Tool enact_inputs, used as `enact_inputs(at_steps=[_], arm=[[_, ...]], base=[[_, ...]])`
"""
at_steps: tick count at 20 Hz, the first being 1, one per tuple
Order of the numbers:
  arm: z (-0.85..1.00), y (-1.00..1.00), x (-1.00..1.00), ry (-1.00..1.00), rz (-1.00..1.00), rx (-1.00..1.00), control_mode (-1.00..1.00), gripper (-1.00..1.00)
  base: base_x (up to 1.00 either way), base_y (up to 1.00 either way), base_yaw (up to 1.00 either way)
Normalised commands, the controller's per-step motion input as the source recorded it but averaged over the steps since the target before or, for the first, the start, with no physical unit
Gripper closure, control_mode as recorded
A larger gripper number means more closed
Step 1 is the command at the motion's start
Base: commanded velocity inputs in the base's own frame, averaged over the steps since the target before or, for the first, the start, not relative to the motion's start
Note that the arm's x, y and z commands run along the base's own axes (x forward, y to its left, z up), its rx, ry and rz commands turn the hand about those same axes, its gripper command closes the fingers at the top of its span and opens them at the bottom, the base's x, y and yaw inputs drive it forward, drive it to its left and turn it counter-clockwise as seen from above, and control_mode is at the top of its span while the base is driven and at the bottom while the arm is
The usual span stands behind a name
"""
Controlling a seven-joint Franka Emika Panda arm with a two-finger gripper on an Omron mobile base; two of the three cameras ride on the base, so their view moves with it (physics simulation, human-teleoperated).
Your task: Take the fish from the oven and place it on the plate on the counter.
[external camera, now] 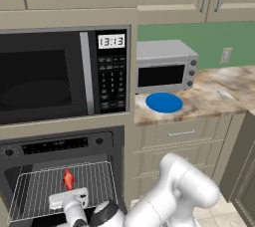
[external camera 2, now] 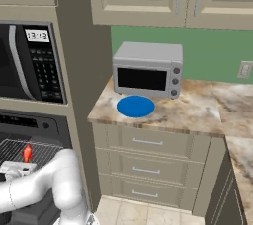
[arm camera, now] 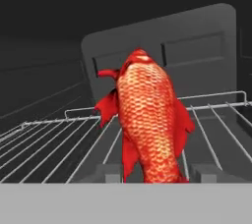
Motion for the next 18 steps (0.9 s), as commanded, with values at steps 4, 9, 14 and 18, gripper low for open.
enact_inputs(at_steps=[4,9,14,18], arm=[[0.32,0.22,-0.81,0.12,0.02,0.26,-1.00,1.00],[0.81,0.18,-0.99,-0.03,0.04,0.21,-1.00,1.00],[0.95,0.09,-1.00,-0.15,0.07,0.13,-1.00,1.00],[1.00,0.00,-1.00,-0.41,0.06,0.10,-1.00,1.00]], base=[[0.00,0.00,0.00],[0.00,0.00,0.00],[0.00,0.00,0.00],[0.00,0.00,0.00]])
